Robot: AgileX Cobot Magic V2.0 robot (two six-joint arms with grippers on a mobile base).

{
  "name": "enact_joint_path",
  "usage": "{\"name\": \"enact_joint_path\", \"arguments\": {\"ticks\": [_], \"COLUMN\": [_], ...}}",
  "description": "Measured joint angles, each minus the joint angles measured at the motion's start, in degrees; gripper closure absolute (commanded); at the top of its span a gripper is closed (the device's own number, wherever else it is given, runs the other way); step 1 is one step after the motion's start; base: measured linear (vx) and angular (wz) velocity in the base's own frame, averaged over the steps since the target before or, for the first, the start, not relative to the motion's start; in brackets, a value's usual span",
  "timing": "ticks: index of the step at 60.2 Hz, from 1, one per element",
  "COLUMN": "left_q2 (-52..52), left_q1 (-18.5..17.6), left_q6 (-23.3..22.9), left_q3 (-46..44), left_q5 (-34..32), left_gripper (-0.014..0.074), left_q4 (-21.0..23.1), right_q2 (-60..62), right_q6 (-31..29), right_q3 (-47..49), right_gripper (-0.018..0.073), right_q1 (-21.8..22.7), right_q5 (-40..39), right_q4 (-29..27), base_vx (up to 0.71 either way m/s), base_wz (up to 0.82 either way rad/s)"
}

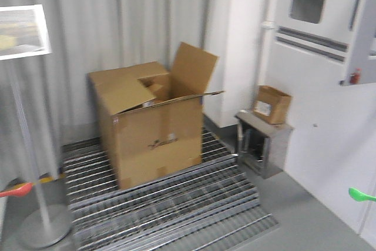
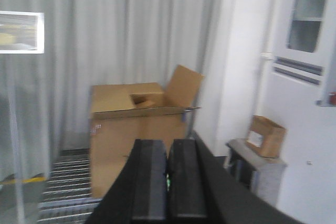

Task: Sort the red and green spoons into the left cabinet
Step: 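Drive the base toward the open white cabinet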

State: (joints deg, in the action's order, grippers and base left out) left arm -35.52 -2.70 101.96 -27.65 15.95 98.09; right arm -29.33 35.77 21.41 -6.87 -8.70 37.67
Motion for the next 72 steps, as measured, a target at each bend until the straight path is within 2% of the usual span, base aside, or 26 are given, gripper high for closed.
{"name": "enact_joint_path", "arguments": {"ticks": [72], "left_q2": [0.0], "left_q1": [0.0], "left_q6": [0.0], "left_q3": [0.0], "left_q5": [-0.1], "left_gripper": [0.0596], "left_q4": [0.0], "right_q2": [0.0], "right_q6": [0.0], "right_q3": [0.0], "right_gripper": [0.0565], "right_q1": [0.0], "right_q5": [0.0], "right_q4": [0.0], "base_vx": [0.46], "base_wz": [-0.6]}}
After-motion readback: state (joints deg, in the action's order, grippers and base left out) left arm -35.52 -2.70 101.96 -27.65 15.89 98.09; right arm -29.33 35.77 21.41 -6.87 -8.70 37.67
